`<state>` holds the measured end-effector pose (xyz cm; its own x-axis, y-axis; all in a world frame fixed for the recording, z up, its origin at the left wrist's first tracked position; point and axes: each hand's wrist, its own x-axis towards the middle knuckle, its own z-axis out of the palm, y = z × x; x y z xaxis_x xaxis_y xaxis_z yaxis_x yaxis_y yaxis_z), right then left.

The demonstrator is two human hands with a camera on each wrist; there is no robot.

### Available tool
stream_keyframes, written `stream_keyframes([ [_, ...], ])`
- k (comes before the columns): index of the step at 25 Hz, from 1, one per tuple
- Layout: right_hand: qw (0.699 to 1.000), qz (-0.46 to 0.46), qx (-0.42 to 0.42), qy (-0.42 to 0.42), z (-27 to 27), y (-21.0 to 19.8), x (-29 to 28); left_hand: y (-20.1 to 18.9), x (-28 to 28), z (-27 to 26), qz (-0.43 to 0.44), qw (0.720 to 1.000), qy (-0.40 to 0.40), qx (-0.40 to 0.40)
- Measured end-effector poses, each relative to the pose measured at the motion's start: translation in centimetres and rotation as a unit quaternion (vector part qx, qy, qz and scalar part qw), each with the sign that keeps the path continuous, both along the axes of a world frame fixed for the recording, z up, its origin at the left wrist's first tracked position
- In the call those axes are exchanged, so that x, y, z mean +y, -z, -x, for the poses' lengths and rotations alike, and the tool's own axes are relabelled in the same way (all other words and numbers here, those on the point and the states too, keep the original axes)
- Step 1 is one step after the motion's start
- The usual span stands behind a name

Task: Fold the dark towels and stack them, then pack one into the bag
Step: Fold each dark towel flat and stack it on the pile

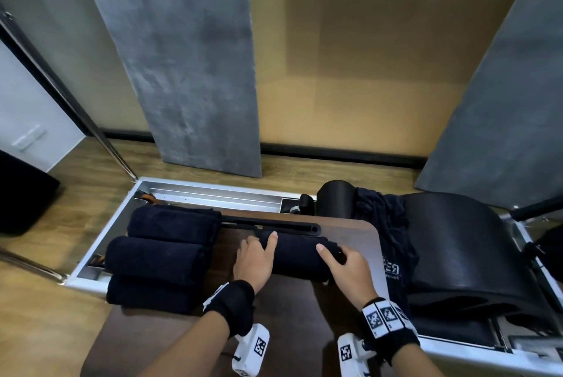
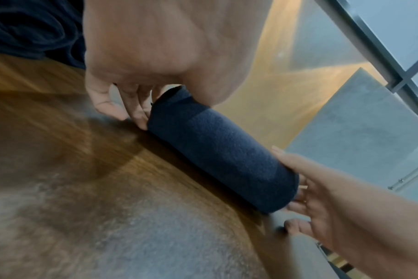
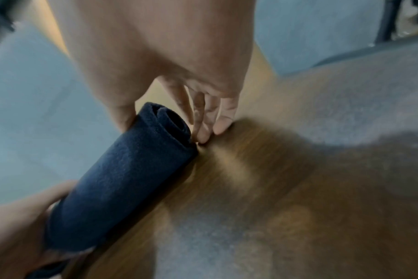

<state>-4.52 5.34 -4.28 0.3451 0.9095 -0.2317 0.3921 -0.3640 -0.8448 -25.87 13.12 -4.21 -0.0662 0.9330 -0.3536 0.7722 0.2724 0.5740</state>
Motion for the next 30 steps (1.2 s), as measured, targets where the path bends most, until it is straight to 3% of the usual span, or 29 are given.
stream_keyframes([
  [5,0.998,0.061,0.005,0.027,0.8,-0.4,1.7,-0.2,0.8,-0.8,0.024,0.996,-0.060,-0.061],
  [9,0.988,0.063,0.107,0.089,1.2,-0.6,1.2,-0.4,0.5,-1.3,0.043,0.982,-0.116,-0.141],
  [13,0.943,-0.046,0.278,0.176,1.4,-3.0,0.4,-2.2,0.3,-1.9,0.038,0.948,-0.137,-0.284],
  [17,0.909,-0.149,0.342,0.187,3.2,-7.3,0.6,-6.7,0.5,-0.8,-0.084,0.950,-0.049,-0.298],
  [23,0.902,-0.212,0.341,0.159,13.2,-12.3,3.3,-12.5,2.4,10.0,-0.200,0.949,-0.005,-0.244],
  [27,0.912,-0.208,0.322,0.144,21.5,-12.8,5.6,-13.7,4.1,18.2,-0.257,0.936,-0.068,-0.230],
  [30,0.914,-0.206,0.315,0.151,26.8,-12.0,6.6,-13.2,5.0,22.9,-0.237,0.924,-0.118,-0.276],
])
